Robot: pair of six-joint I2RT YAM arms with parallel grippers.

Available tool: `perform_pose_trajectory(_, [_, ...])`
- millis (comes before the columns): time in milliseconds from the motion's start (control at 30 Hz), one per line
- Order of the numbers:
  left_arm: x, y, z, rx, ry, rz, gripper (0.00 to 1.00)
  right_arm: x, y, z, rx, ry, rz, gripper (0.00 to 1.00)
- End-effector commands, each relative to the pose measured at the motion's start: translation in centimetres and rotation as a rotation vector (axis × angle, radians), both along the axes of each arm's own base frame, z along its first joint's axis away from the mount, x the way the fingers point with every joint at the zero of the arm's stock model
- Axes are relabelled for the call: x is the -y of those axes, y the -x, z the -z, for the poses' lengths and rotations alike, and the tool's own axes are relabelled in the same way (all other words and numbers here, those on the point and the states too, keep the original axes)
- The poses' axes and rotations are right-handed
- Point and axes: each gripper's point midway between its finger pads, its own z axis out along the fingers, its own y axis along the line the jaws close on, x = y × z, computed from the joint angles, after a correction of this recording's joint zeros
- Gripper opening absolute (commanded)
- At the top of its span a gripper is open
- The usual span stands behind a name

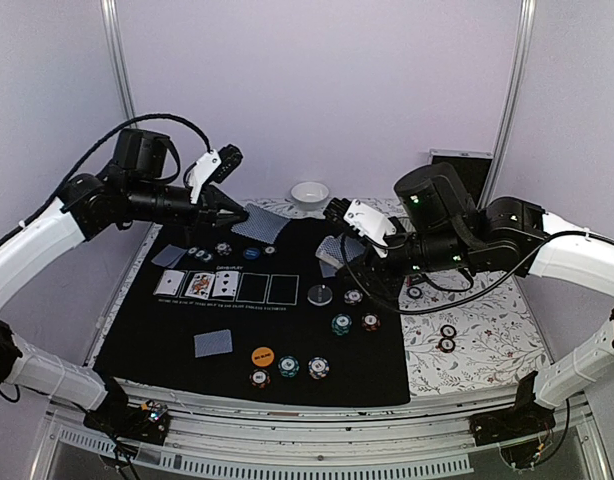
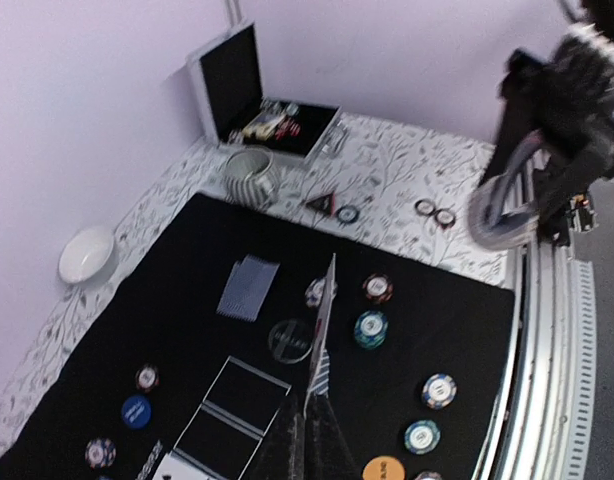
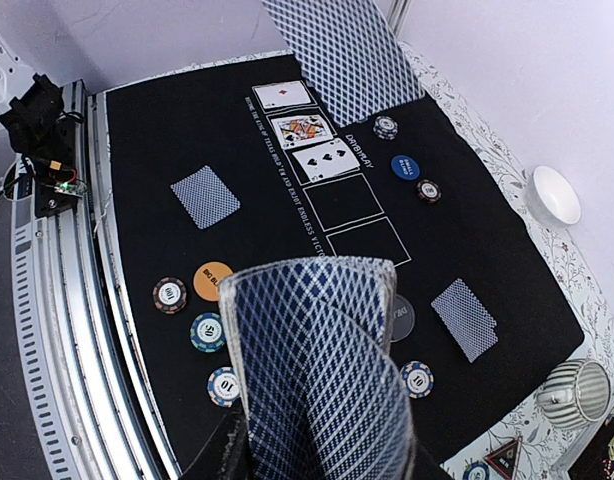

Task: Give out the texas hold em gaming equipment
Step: Place the poker card in the community card area.

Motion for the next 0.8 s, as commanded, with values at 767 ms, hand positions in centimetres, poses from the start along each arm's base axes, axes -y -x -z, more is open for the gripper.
perform_pose_trajectory(767, [-9.3, -9.7, 20.9, -0.778, 1.170, -1.288, 0.00, 0.4, 0.9, -1.7, -0.001, -0.076, -0.007, 0.04])
